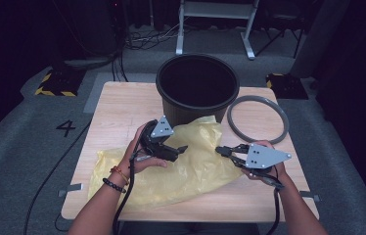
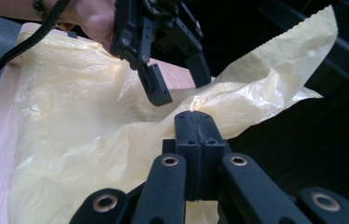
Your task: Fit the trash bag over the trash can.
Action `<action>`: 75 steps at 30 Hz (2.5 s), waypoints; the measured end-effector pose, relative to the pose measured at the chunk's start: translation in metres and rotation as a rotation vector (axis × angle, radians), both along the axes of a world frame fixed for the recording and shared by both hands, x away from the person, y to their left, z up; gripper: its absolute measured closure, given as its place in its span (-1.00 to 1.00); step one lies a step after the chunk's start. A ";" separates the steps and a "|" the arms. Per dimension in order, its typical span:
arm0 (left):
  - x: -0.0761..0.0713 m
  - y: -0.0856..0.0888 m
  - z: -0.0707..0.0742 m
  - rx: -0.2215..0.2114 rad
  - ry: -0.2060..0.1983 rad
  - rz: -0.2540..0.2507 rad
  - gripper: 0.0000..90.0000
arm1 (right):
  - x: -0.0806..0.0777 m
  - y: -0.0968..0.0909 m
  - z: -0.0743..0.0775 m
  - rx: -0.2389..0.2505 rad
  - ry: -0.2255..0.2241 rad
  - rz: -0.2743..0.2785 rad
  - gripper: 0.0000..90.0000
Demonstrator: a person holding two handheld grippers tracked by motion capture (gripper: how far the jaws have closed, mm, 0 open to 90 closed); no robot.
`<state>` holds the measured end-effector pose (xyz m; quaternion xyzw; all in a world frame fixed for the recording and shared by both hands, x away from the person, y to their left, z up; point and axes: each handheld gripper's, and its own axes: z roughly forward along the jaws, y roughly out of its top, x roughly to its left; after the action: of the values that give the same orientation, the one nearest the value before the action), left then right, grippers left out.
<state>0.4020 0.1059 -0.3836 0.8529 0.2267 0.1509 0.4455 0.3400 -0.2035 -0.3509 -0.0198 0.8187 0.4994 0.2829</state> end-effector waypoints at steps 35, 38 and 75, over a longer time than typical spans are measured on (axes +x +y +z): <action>0.016 0.010 -0.003 -0.037 0.019 -0.018 -0.62 | -0.008 0.001 0.030 0.002 -0.087 0.097 1.00; 0.016 0.008 -0.009 -0.015 0.039 -0.086 -0.52 | -0.009 0.003 0.032 0.004 -0.096 0.103 1.00; -0.041 0.018 0.052 -0.088 -0.284 -0.144 1.00 | 0.013 0.015 0.080 0.048 -0.402 -0.338 1.00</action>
<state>0.3611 0.1241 -0.3321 0.8167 0.1060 0.2274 0.5197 0.3527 -0.1880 -0.2708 0.0251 0.7256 0.4501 0.5199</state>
